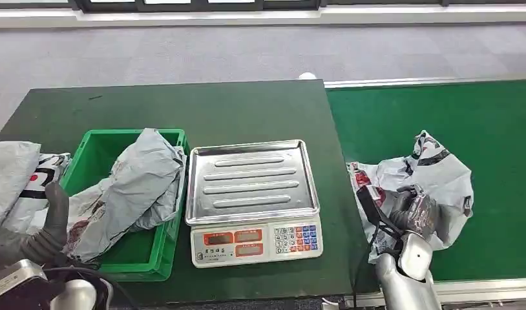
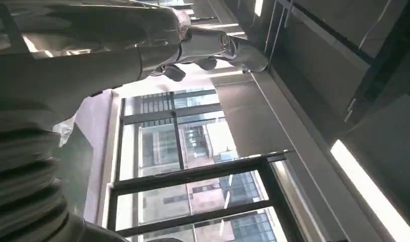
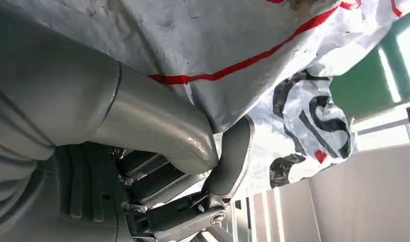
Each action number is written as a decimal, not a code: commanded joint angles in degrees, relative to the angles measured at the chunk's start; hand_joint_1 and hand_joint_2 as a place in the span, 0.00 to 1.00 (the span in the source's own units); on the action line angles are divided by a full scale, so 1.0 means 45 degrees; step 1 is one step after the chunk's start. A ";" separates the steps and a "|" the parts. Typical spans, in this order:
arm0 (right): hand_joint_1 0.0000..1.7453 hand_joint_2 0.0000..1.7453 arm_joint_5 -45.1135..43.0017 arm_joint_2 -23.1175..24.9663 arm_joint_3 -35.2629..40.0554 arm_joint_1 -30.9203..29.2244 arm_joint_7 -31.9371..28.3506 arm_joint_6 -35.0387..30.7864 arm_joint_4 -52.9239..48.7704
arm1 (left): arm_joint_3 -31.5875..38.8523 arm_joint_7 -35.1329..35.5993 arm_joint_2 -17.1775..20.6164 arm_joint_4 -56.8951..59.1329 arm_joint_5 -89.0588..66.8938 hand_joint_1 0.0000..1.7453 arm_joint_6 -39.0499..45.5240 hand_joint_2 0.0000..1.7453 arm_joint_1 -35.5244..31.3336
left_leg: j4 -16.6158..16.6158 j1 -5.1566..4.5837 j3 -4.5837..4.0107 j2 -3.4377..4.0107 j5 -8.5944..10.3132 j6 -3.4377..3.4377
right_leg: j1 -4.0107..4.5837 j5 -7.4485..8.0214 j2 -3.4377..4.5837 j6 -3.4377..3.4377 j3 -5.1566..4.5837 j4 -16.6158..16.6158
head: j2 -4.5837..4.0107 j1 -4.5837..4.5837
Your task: Moved the parcel from conveyor to table for the left to box.
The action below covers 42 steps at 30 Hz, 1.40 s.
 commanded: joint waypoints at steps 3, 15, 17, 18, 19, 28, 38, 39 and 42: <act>1.00 1.00 -0.0045 0.0168 0.0627 0.0053 -0.0003 0.0063 -0.0727 | -0.0230 0.0053 -0.0852 0.0221 0.0012 0.00 -0.0019 1.00 0.0863 | -0.0019 -0.0005 0.0033 0.0037 -0.0011 -0.0017 | -0.0010 0.0005 0.0059 0.0018 0.0021 -0.0023 | 0.0000 0.0000; 1.00 1.00 -0.0045 -0.1579 0.4067 0.1607 0.1668 0.0063 -0.7253 | -0.0128 0.0053 -0.0899 0.0252 -0.0020 0.00 -0.0019 1.00 0.0835 | -0.0003 -0.0022 0.0008 0.0013 -0.0012 -0.0010 | -0.0028 -0.0007 0.0037 0.0022 -0.0007 0.0004 | 0.0000 0.0000; 1.00 1.00 -0.0045 -0.1059 0.3419 0.1830 0.0622 0.0063 -0.8033 | -0.0087 0.0053 -0.0899 0.0279 0.0046 0.00 -0.0019 1.00 0.0793 | -0.0004 -0.0013 0.0014 0.0020 -0.0015 -0.0012 | -0.0019 -0.0006 0.0044 0.0020 0.0003 -0.0005 | 0.0000 0.0000; 1.00 1.00 -0.0045 -0.0753 0.3132 0.1935 0.0121 0.0063 -0.8303 | -0.0065 0.0053 -0.0899 0.0285 0.0058 0.00 -0.0019 1.00 0.0783 | -0.0005 -0.0017 0.0008 0.0011 -0.0008 -0.0007 | -0.0022 -0.0006 0.0028 0.0015 -0.0005 0.0002 | 0.0000 -0.0005; 1.00 1.00 -0.0045 0.0538 0.2173 0.2298 -0.2145 0.0063 -1.0417 | 0.0056 0.0053 -0.0899 0.0251 0.0199 0.00 -0.0019 1.00 0.0722 | -0.0011 -0.0016 0.0025 0.0019 -0.0015 -0.0016 | -0.0023 -0.0009 0.0046 0.0020 0.0009 -0.0007 | 0.0000 0.0000; 1.00 1.00 -0.0045 0.2946 0.0215 0.2436 -0.5160 0.0063 -1.1484 | 0.0073 0.0053 -0.0899 0.0255 0.0278 0.00 -0.0019 1.00 0.0720 | -0.0013 0.0011 0.0021 -0.0028 -0.0010 -0.0021 | -0.0019 -0.0025 -0.0009 -0.0002 0.0019 -0.0006 | 0.0000 -0.0005; 1.00 1.00 -0.0045 0.3663 -0.0152 0.2606 -0.5978 0.0063 -1.2702 | 0.0133 0.0053 -0.0899 0.0166 0.0284 0.00 -0.0019 1.00 0.0737 | -0.0011 0.0006 0.0024 0.0005 -0.0018 -0.0024 | -0.0009 -0.0024 0.0025 0.0006 0.0012 -0.0011 | 0.0000 -0.0005; 1.00 1.00 -0.0045 0.3663 0.0012 0.2618 -0.5981 0.0063 -1.2838 | 0.0150 0.0053 -0.0899 0.0138 0.0277 0.00 -0.0019 1.00 0.0754 | -0.0013 0.0006 0.0026 0.0011 -0.0019 -0.0024 | -0.0009 -0.0022 0.0030 0.0004 0.0016 -0.0013 | 0.0000 -0.0005; 1.00 1.00 -0.0045 0.3646 0.0317 0.2586 -0.5927 0.0063 -1.3215 | 0.0150 0.0053 -0.0899 0.0133 0.0300 0.00 -0.0019 1.00 0.0754 | -0.0023 0.0006 0.0043 0.0017 -0.0021 -0.0030 | -0.0008 -0.0021 0.0044 0.0009 0.0033 -0.0027 | 0.0000 -0.0005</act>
